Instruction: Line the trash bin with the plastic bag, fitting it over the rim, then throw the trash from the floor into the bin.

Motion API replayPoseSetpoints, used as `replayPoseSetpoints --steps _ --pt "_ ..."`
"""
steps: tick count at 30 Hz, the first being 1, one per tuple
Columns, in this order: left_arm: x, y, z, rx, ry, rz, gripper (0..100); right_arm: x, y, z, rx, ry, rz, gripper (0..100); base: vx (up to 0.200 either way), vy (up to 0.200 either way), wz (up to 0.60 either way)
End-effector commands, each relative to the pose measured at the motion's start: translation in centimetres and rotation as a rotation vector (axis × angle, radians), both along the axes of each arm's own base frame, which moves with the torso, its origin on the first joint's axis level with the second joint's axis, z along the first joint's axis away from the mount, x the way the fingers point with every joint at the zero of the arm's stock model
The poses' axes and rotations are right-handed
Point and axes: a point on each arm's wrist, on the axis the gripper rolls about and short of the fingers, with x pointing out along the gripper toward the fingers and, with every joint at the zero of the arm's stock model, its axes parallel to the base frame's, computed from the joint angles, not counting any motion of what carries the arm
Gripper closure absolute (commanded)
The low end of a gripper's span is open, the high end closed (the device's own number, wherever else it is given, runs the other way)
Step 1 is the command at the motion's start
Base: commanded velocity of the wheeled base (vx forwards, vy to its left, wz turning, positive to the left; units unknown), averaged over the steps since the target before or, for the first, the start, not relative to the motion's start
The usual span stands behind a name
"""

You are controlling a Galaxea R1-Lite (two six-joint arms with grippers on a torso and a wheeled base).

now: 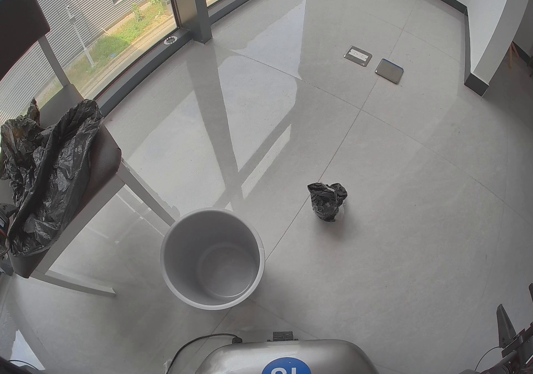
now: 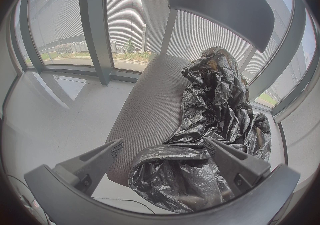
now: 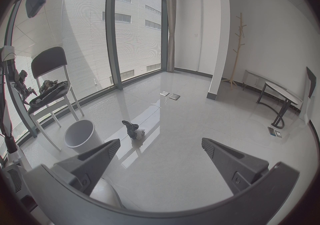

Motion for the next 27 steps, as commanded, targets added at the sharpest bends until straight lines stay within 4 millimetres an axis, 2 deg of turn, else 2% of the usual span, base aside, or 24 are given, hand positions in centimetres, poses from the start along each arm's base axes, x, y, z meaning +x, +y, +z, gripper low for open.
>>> replayPoseSetpoints --steps 1,9,19,27 --pt "0.2 0.1 -0.2 -0.002 0.011 0.004 0 0.1 0.0 -0.4 -0.001 0.013 0.0 0 0.0 0.0 0.0" --pt "-0.2 0.2 -0.3 -0.024 0.113 -0.01 0 0.1 0.0 -0.5 -0.002 0.015 0.001 0 0.0 0.0 0.0" --pt "-0.4 0.8 -0.2 0.036 0.151 -0.002 0 0.1 0.0 -0.5 -0.001 0.015 0.0 0 0.0 0.0 0.0" --pt "-0.9 0.2 0.2 0.037 0.122 -0.007 0 0.1 0.0 -0.5 -0.001 0.015 0.0 0 0.0 0.0 0.0"
